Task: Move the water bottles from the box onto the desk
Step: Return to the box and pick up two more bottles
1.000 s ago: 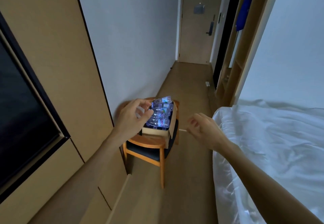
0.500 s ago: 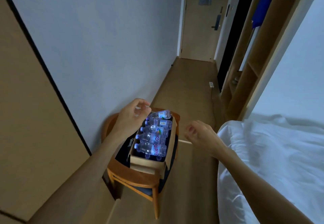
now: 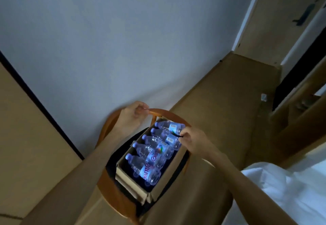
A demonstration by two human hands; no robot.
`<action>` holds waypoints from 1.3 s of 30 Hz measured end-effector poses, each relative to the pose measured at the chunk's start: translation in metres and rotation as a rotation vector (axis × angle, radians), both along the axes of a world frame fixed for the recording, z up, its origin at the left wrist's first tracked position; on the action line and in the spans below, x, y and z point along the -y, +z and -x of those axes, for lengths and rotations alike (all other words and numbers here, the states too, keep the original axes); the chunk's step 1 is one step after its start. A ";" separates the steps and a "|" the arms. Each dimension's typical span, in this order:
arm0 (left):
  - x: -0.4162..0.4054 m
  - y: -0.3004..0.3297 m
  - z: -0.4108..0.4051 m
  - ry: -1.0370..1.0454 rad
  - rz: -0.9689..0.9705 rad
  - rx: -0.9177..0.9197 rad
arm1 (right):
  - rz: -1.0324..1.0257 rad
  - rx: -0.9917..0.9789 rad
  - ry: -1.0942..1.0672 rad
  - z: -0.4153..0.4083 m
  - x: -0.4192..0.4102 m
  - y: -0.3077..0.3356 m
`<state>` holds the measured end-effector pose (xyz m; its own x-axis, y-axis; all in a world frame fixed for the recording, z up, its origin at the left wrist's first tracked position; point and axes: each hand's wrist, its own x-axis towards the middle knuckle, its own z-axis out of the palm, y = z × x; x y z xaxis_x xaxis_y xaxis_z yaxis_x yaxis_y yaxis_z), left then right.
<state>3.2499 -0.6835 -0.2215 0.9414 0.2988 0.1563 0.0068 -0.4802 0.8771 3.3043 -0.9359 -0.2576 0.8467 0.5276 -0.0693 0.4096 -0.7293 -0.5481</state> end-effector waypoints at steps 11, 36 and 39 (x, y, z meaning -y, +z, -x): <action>-0.044 -0.072 0.015 0.470 0.065 -0.260 | 0.078 -0.192 0.353 -0.098 -0.078 -0.059; -0.053 -0.269 0.000 0.655 0.505 -0.895 | 0.487 -0.404 0.572 -0.139 -0.242 -0.190; -0.047 -0.279 -0.001 0.586 0.439 -0.919 | 0.522 -0.455 0.616 -0.135 -0.250 -0.207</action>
